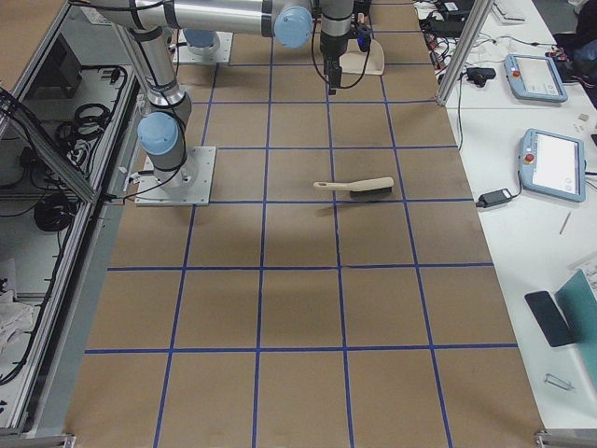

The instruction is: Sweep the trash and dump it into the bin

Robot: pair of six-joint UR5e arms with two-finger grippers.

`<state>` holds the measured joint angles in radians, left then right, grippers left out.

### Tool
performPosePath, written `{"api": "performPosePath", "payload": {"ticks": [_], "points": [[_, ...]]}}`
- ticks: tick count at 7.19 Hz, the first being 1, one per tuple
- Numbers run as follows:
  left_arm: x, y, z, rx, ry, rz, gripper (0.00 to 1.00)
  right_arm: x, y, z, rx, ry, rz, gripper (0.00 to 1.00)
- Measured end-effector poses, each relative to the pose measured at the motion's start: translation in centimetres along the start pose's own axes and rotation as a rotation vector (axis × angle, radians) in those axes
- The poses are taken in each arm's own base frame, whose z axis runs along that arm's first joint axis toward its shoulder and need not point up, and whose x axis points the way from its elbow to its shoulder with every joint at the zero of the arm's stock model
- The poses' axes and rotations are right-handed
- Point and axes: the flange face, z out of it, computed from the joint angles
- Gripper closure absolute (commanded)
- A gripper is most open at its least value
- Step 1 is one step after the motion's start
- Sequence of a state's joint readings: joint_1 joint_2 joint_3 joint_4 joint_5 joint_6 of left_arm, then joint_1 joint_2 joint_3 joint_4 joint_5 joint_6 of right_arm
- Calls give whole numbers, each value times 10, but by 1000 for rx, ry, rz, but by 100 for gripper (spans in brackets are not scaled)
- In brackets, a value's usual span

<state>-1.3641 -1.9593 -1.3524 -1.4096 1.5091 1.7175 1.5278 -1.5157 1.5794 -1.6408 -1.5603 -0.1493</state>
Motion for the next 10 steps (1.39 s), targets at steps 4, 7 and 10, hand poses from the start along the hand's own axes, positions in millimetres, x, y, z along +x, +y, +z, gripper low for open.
{"api": "performPosePath", "payload": {"ticks": [4,7,10], "points": [[72,-68,-92,4,-29,-438,23,0,4,1,-31,-1,2,0],[130,-115,-113,0,-5,-899,21,0,5,-2,-26,-1,1,0],[161,-124,-115,5,-10,-1311,21,-1,5,-5,-21,-4,6,0]]}}
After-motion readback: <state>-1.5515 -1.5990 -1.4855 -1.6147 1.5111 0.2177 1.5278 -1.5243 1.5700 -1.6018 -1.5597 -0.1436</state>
